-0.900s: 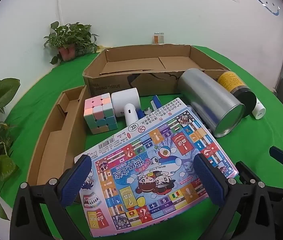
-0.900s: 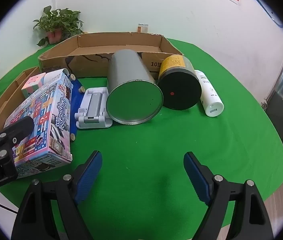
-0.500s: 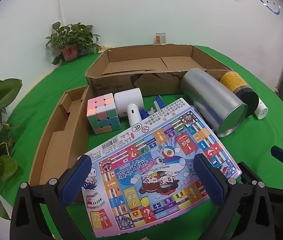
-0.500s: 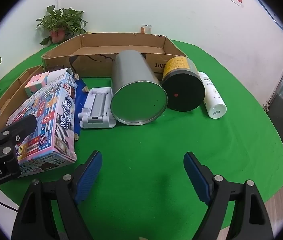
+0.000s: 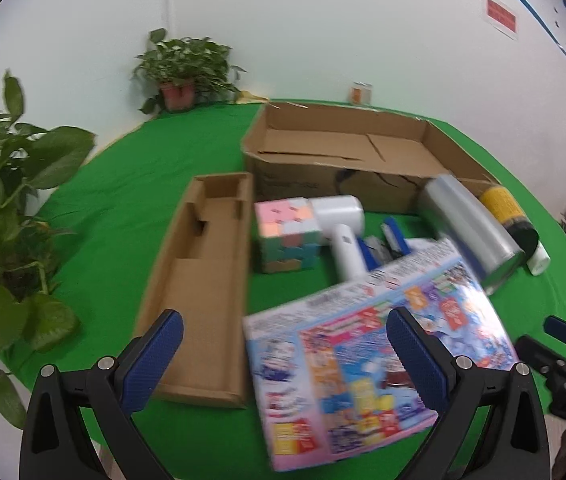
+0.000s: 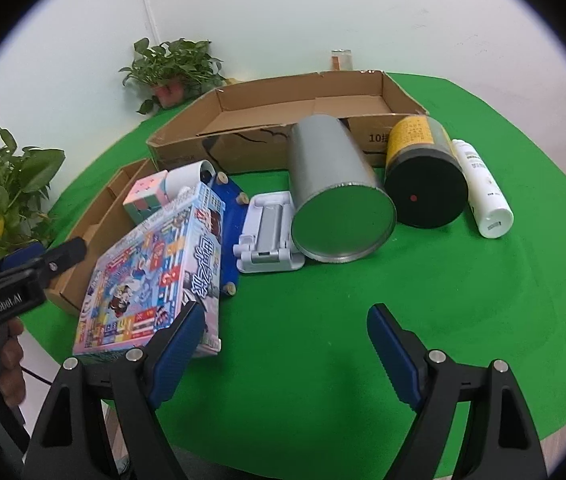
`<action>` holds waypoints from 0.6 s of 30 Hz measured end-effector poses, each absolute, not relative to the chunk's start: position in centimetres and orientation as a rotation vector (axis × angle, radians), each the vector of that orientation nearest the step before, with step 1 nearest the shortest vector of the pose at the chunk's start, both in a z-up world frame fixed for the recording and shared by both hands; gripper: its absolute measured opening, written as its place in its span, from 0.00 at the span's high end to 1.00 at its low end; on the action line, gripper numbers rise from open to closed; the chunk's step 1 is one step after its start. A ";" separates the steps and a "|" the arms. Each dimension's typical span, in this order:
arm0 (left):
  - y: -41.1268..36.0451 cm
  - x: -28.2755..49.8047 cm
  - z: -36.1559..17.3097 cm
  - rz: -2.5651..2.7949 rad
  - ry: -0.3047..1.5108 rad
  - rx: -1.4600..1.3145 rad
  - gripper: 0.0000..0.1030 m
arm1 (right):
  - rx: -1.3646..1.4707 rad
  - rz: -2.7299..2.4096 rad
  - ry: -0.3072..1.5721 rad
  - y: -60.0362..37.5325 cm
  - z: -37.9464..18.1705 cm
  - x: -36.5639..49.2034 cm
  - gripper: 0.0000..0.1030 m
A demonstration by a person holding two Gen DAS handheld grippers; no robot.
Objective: Organize rigid objects
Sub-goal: 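Move both grippers toward the long narrow cardboard insert, then close the left gripper on the insert wall while the right gripper grips its other end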
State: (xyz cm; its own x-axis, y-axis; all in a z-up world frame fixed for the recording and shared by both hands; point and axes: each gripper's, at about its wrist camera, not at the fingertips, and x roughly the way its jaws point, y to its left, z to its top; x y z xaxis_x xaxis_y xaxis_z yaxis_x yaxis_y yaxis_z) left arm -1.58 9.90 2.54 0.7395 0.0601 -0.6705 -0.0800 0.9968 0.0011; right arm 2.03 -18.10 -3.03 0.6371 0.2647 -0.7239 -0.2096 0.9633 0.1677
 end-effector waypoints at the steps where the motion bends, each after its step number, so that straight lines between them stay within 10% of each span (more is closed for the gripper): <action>1: 11.2 -1.8 3.0 0.105 0.719 -0.026 0.00 | 0.068 0.273 0.832 -18.1 -2.8 2.1 0.19; 10: 20.9 -0.3 1.4 0.100 0.859 -0.161 0.01 | 0.121 0.431 0.869 -15.2 -0.2 3.6 0.19; 18: 24.0 0.5 -3.3 -0.006 0.994 -0.319 0.51 | 0.111 0.484 0.972 -7.0 0.2 5.9 0.19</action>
State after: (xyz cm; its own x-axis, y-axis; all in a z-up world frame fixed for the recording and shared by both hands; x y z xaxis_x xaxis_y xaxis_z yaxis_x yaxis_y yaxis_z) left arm 0.53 23.97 -3.28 0.5492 -0.1500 -0.8221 -0.1394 0.9535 -0.2671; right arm 5.92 -7.03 0.19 0.4666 0.4421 -0.7660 -0.3441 0.8886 0.3032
